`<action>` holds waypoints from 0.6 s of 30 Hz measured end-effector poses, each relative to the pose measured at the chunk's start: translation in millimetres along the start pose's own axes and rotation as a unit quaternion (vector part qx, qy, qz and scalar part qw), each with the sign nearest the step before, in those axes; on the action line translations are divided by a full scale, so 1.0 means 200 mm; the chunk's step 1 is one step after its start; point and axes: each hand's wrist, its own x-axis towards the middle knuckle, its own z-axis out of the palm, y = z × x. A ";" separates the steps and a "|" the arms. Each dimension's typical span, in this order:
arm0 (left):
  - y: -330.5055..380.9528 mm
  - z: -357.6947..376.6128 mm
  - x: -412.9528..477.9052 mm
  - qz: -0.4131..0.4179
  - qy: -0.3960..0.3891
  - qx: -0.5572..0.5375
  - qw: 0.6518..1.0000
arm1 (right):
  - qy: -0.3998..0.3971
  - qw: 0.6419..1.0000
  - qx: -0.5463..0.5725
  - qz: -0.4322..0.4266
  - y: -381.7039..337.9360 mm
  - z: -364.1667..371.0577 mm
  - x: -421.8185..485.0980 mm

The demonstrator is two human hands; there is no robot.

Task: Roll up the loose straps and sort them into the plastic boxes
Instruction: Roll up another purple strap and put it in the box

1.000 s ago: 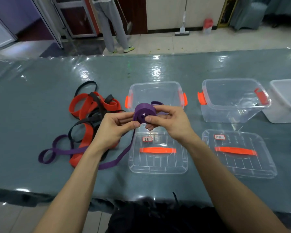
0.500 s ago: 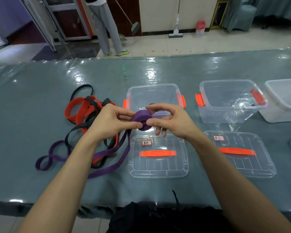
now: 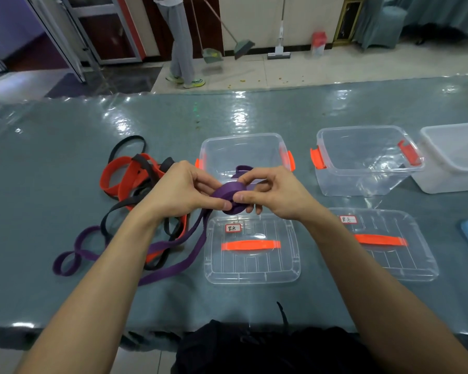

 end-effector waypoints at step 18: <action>-0.14 -0.01 -0.05 0.045 0.086 -0.224 0.970 | 0.042 0.982 0.169 -0.072 -0.02 -0.01 0.04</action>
